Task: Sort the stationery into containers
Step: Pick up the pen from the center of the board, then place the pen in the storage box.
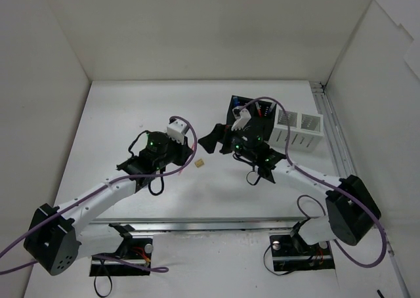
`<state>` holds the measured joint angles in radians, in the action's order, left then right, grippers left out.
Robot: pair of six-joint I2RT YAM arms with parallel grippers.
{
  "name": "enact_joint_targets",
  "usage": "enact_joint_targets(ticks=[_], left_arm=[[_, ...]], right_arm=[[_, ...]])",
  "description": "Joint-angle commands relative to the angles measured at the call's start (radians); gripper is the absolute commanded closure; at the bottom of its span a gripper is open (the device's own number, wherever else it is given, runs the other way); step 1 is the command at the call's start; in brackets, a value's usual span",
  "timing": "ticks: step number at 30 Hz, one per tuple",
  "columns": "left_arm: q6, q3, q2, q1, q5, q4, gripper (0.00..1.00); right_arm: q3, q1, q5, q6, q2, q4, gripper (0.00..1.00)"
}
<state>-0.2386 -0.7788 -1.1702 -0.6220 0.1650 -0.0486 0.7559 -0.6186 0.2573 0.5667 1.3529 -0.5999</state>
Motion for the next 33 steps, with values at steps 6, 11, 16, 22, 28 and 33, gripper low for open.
enact_joint_targets(ticks=[6,11,16,22,28,33], left_arm=[[0.016,-0.033,0.049,-0.028,-0.001,-0.092,1.00],[0.024,-0.034,0.061,-0.028,0.018,-0.106,1.00],[0.036,-0.031,0.063,-0.028,0.031,-0.115,1.00],[0.032,-0.043,0.066,-0.028,-0.013,-0.093,0.97],[0.062,-0.083,0.069,-0.028,-0.146,-0.036,0.13],[0.045,-0.096,0.067,0.057,-0.219,0.012,0.01]], right_arm=[[0.092,-0.138,-0.196,0.125,0.129,-0.253,0.05],[0.105,-0.174,-0.233,0.153,0.173,-0.258,0.25],[0.118,-0.193,-0.253,0.160,0.183,-0.281,0.75],[0.125,-0.196,-0.283,0.130,0.155,-0.288,0.99],[0.099,-0.161,-0.348,-0.004,0.057,-0.282,1.00],[0.083,-0.040,-0.332,-0.119,-0.023,-0.223,1.00]])
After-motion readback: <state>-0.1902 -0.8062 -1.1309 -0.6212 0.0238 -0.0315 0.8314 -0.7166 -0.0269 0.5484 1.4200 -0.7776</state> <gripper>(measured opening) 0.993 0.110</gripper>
